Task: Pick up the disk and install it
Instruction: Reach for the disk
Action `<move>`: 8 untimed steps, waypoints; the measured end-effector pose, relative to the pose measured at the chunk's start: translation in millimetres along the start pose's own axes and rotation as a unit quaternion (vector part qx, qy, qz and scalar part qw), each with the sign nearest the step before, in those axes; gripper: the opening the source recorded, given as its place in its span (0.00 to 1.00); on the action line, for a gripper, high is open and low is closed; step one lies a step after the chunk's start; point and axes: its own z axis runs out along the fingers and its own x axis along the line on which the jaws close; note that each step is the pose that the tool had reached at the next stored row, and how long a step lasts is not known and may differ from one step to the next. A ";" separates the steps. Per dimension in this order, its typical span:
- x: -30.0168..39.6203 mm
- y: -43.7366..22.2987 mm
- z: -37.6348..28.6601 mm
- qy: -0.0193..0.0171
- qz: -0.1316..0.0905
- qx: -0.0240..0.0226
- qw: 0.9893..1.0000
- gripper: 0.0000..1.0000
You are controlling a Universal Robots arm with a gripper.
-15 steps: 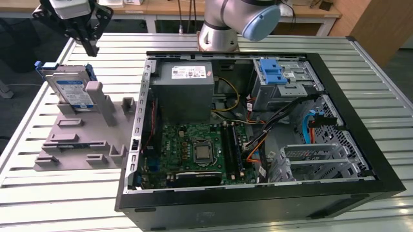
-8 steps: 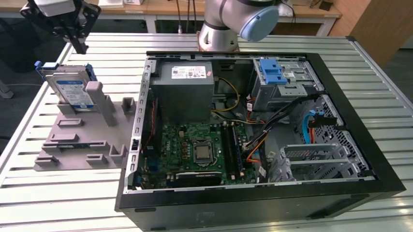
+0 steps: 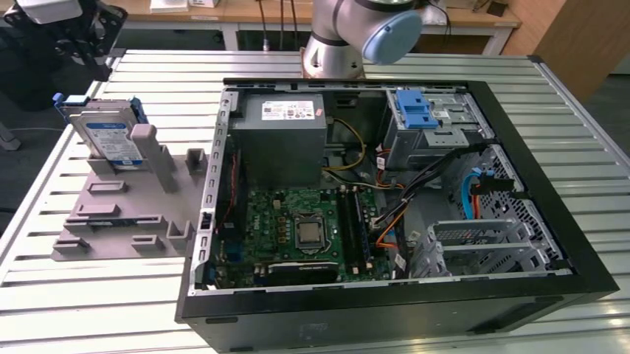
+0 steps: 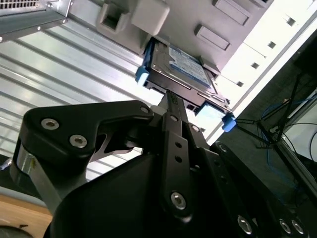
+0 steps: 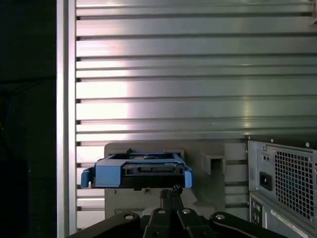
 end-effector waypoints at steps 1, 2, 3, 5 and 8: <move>3.4 0.4 0.3 0.000 0.000 0.000 1.000 0.11; 6.4 0.6 0.6 0.001 0.000 0.000 1.000 0.11; 9.3 0.8 0.9 0.001 0.000 0.000 1.000 0.11; 15.0 1.0 1.5 0.002 0.000 0.000 1.000 0.11; 22.8 1.1 2.1 0.002 0.000 0.000 1.000 0.11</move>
